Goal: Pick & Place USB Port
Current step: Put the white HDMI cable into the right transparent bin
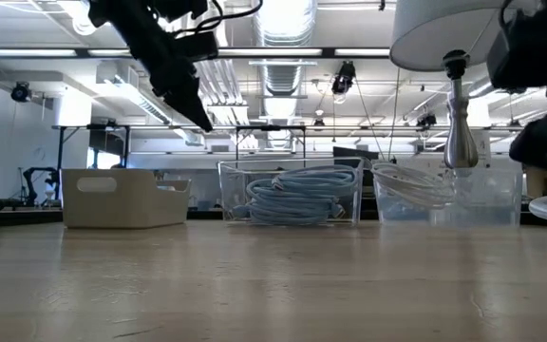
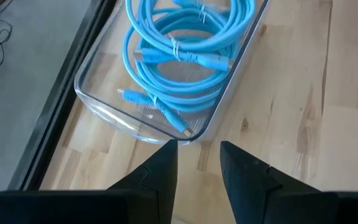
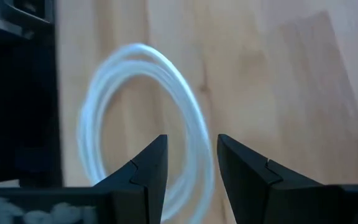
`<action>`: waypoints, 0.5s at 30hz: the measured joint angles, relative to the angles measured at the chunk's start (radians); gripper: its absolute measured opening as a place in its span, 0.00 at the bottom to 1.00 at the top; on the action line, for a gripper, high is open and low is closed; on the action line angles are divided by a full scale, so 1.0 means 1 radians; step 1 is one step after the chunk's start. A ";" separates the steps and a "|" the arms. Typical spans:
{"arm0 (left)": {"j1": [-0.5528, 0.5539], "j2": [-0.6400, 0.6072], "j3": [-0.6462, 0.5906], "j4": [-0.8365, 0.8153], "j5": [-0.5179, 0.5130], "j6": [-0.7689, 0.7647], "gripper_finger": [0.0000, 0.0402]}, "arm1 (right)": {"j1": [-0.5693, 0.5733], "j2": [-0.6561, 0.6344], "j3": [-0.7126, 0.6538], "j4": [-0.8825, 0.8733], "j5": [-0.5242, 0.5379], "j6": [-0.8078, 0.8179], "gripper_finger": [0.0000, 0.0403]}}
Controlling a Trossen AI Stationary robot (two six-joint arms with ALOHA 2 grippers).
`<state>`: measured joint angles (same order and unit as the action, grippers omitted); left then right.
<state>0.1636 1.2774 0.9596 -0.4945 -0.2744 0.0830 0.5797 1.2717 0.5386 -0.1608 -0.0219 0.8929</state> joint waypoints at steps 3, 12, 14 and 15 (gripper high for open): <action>0.000 0.000 -0.008 0.003 0.000 0.000 0.31 | 0.007 0.020 -0.016 0.015 0.000 -0.001 0.34; 0.000 0.000 -0.014 0.023 0.000 -0.001 0.31 | 0.007 0.180 0.045 0.061 -0.047 -0.106 0.34; 0.000 0.000 -0.014 0.027 0.000 -0.001 0.31 | 0.007 0.220 0.064 0.062 -0.046 -0.143 0.34; 0.000 0.000 -0.014 0.028 0.000 -0.001 0.31 | 0.007 0.237 0.072 0.059 -0.046 -0.157 0.34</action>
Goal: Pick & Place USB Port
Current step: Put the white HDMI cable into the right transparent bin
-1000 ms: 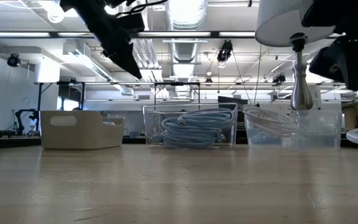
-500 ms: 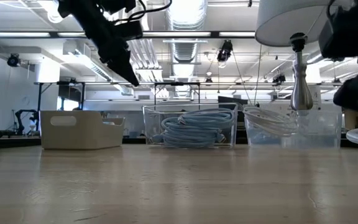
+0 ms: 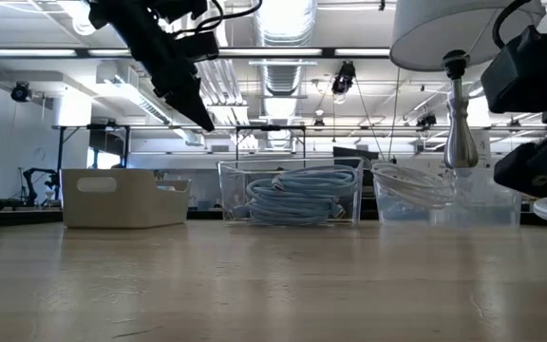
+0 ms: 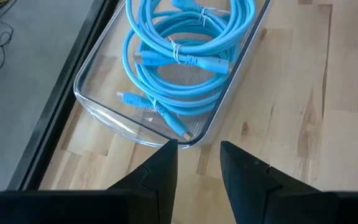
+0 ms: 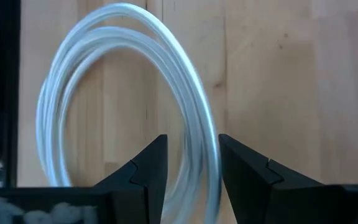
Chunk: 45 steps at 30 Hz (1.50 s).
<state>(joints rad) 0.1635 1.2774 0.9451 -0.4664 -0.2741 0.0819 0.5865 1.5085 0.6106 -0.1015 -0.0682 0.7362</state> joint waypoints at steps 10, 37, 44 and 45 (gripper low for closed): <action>0.000 0.000 0.000 0.003 0.000 0.000 0.31 | -0.007 0.107 0.105 -0.115 -0.004 -0.081 0.28; 0.000 -0.001 0.000 0.085 0.000 -0.002 0.31 | -0.160 -0.131 0.259 -0.606 0.101 -0.165 0.04; 0.000 -0.001 -0.001 0.092 0.000 -0.032 0.31 | -0.195 -0.318 0.354 -0.871 0.589 -0.160 0.03; 0.000 -0.001 -0.001 0.093 0.000 -0.032 0.31 | -0.205 -0.338 0.364 -0.892 0.655 -0.160 0.03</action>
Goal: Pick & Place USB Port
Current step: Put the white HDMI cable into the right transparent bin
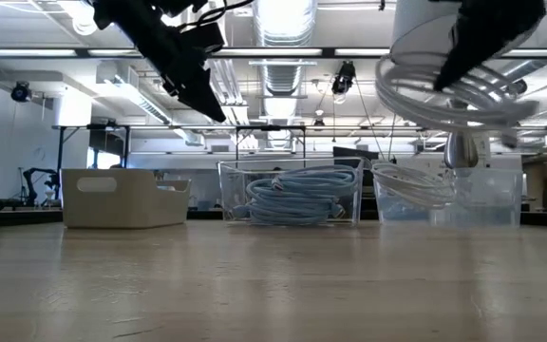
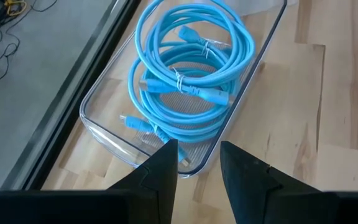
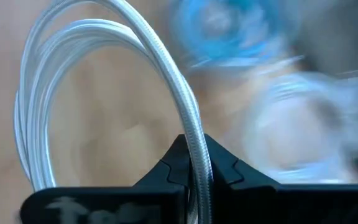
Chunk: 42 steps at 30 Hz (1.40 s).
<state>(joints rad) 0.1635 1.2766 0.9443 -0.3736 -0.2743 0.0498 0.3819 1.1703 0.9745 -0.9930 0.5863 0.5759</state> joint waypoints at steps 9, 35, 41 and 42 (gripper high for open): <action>0.000 0.000 0.000 0.000 0.000 -0.001 0.31 | -0.145 -0.122 0.067 -0.111 0.398 0.054 0.03; 0.000 0.000 0.000 -0.001 0.000 -0.002 0.31 | -0.471 0.088 -0.210 -0.103 0.243 0.273 0.14; 0.000 0.000 0.000 -0.001 0.000 -0.002 0.31 | -0.484 0.143 -0.201 -0.101 0.244 0.227 0.24; 0.000 0.000 0.000 -0.001 0.000 -0.002 0.31 | -0.485 0.145 -0.195 -0.102 0.244 0.225 0.25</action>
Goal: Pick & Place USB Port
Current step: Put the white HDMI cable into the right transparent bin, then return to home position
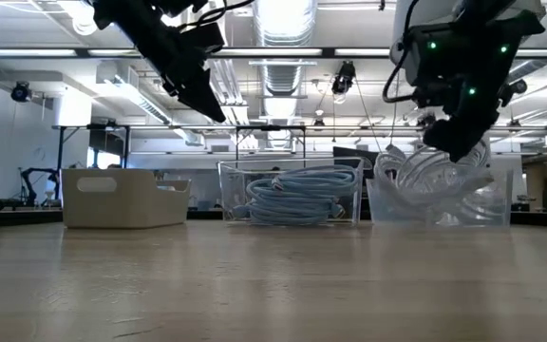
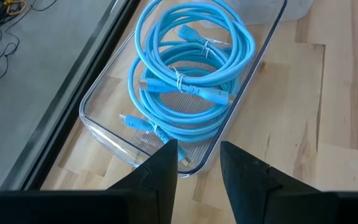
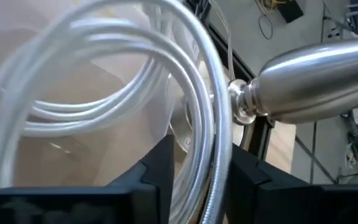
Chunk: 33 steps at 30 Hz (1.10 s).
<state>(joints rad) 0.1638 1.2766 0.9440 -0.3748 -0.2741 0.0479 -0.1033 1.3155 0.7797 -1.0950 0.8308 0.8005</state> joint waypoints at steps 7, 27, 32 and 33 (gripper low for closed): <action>0.000 0.000 0.000 0.000 0.000 0.000 0.31 | 0.000 -0.031 0.084 -0.057 -0.048 0.000 0.31; 0.000 -0.049 0.000 0.012 0.000 -0.020 0.31 | 0.088 -0.179 0.266 -0.033 -0.176 -0.155 0.31; -0.001 -0.119 0.000 0.044 0.024 -0.001 0.31 | 0.119 -0.214 0.223 0.135 -0.240 -0.294 0.30; -0.001 -0.133 0.000 0.049 0.039 0.008 0.31 | 0.119 -0.219 0.214 0.163 -0.281 -0.324 0.31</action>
<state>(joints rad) 0.1631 1.1438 0.9436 -0.3257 -0.2347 0.0556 0.0158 1.0966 0.9936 -0.9320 0.5495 0.4765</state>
